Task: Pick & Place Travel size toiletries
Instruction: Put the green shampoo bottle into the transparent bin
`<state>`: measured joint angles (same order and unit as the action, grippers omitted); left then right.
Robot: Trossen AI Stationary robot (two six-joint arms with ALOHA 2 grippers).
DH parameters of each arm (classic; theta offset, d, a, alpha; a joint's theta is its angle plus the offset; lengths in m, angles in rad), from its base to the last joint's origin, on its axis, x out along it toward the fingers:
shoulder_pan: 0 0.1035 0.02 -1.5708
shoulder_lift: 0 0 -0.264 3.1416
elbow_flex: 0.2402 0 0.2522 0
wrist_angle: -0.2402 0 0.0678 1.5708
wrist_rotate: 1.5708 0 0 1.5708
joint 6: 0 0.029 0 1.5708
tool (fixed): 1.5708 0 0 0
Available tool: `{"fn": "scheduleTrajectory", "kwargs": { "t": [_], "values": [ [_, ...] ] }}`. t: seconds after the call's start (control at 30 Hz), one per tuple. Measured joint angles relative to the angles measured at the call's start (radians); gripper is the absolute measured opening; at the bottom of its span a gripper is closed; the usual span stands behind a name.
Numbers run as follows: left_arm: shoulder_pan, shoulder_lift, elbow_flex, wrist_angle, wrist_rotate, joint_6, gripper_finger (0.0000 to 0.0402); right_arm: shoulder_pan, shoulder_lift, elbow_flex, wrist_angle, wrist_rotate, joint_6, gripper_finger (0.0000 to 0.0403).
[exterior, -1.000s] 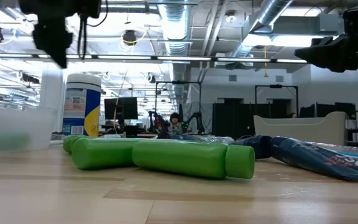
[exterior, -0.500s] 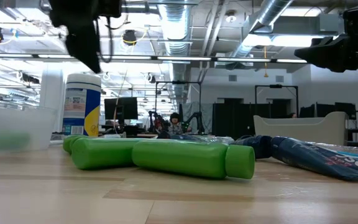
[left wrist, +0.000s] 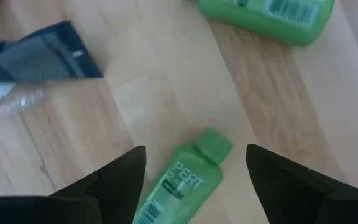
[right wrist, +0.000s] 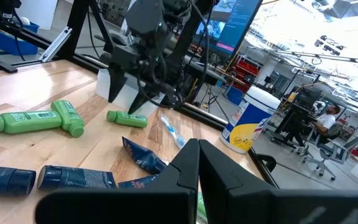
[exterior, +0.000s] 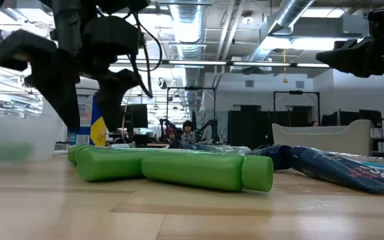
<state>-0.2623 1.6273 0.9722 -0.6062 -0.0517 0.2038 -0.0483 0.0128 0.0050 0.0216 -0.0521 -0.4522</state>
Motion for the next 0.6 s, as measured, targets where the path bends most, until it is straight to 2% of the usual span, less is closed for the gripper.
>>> {"fn": "scheduleTrajectory", "kwargs": {
  "t": [0.17,0.27,0.6],
  "values": [
    [0.0,0.038,0.0,0.018,0.019,0.106,0.0273,0.0,0.0,0.0,0.0,0.0,0.0,0.0],
    [0.0,0.055,0.0,0.041,0.06,0.11,0.0273,0.0,0.0,0.0,0.0,0.0,0.0,0.0],
    [-0.007,0.126,0.0,0.051,0.059,0.114,0.0272,0.0,0.0,0.0,0.0,0.0,0.0,0.0]
  ]
}}
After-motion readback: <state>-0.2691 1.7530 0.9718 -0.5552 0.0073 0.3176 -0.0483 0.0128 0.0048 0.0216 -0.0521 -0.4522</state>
